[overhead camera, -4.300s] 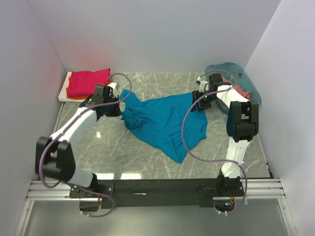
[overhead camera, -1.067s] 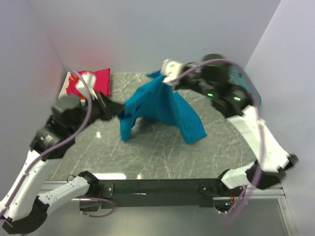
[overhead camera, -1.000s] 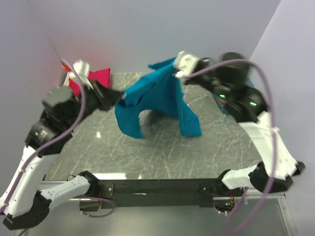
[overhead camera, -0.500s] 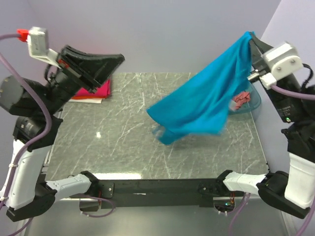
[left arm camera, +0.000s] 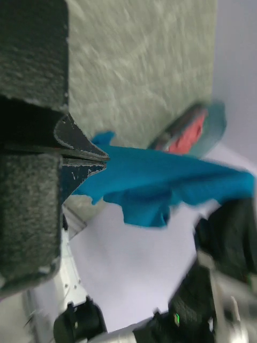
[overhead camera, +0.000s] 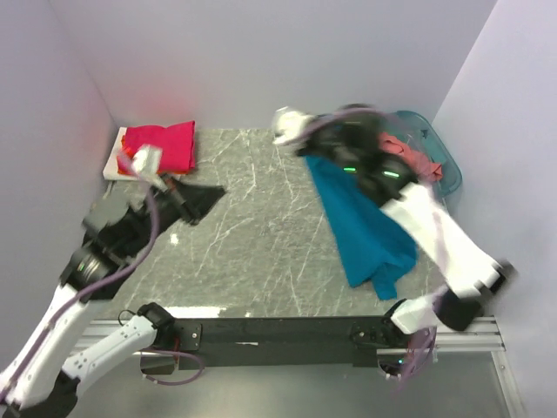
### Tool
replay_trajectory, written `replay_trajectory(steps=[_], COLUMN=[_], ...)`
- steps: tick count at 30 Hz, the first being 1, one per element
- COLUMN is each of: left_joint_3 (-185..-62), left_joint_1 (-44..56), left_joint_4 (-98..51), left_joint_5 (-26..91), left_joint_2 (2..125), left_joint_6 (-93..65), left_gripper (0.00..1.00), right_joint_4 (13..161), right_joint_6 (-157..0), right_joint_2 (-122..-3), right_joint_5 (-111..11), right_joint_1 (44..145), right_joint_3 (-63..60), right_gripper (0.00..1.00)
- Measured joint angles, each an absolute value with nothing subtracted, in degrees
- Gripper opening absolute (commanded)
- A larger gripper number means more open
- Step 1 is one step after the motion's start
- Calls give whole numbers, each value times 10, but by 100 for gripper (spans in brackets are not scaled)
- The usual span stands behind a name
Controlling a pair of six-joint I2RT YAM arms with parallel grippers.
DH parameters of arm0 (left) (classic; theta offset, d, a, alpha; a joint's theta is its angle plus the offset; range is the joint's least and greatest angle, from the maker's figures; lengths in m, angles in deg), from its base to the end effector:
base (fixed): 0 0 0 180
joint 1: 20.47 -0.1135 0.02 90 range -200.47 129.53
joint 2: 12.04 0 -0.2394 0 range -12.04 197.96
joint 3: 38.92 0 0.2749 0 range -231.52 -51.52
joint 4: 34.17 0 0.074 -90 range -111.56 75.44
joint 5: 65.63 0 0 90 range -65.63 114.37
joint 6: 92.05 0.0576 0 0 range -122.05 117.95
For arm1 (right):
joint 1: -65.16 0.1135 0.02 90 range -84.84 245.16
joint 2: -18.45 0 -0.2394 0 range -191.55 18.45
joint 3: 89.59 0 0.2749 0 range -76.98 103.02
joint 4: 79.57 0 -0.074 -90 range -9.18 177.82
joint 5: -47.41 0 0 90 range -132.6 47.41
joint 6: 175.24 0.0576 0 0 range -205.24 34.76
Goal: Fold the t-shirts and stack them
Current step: Flatten the tshirt out
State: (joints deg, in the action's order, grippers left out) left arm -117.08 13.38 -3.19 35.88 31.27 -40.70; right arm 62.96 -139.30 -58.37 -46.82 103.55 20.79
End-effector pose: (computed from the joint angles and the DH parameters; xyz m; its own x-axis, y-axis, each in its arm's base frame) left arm 0.1610 -0.1218 0.4436 -0.4004 -0.4684 -0.7876 0.5904 0.5255 -0.6126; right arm 0.2526 0.2055 0.4896 0.5167 -0.6207 -0.5896 -0.4406 0.3977 -0.8048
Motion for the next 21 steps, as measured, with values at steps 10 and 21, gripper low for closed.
replay_trajectory(steps=[10,21], left_joint_3=[-1090,-1000], left_joint_1=[134,134], left_joint_4=[81,84], left_joint_5=[120,126], left_joint_2=[76,161], left_joint_6=[-443,-451], left_gripper=[36,62], right_joint_4=[619,520], right_joint_6=[-1241,-1243], right_joint_2=[-1041,-860], right_joint_5=[-465,-600], right_joint_1=[1149,966], right_joint_3=[361,260], right_gripper=[60,67])
